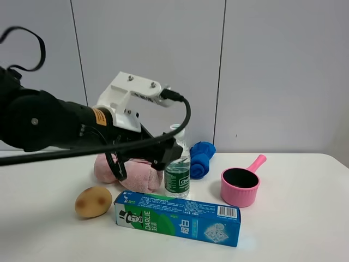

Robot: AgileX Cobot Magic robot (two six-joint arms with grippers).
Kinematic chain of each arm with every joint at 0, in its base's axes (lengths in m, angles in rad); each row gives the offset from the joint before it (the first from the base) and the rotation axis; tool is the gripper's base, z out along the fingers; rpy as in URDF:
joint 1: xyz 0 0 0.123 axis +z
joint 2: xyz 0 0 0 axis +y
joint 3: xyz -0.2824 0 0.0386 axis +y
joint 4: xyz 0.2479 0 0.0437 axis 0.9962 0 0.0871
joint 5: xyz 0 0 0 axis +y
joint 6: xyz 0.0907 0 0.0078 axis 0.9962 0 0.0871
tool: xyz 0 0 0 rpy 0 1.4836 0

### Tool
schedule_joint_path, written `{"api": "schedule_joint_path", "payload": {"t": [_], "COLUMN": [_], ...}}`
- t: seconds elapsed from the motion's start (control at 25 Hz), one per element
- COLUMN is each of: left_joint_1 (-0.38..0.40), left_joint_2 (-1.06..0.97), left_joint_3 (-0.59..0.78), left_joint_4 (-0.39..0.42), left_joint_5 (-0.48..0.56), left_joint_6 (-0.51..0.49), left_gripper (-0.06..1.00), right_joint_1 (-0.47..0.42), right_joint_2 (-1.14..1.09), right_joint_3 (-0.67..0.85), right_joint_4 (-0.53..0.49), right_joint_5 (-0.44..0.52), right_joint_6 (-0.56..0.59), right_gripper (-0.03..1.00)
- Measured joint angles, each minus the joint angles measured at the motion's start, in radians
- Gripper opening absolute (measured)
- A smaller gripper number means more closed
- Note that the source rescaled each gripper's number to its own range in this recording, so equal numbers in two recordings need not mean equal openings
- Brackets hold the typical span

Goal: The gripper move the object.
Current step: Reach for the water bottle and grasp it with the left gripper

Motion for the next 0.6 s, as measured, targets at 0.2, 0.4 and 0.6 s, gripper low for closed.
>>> {"api": "schedule_joint_path", "payload": {"t": [0.2, 0.4, 0.6], "left_joint_1": [-0.001, -0.002, -0.002], "left_joint_2": [0.051, 0.056, 0.077], "left_joint_3": [0.002, 0.002, -0.03], "left_joint_4": [0.011, 0.013, 0.014], "left_joint_5": [-0.037, -0.079, -0.086], "left_joint_6": [0.0, -0.016, -0.037], "left_gripper": [1.0, 1.0, 1.0], "right_joint_1": [0.0, 0.0, 0.0], "right_joint_2": [0.0, 0.0, 0.0], "right_joint_3": [0.0, 0.0, 0.0], "right_joint_4": [0.0, 0.0, 0.0], "right_joint_5": [0.0, 0.0, 0.0], "right_joint_6": [0.0, 0.0, 0.0], "right_gripper": [1.0, 1.0, 1.0]}}
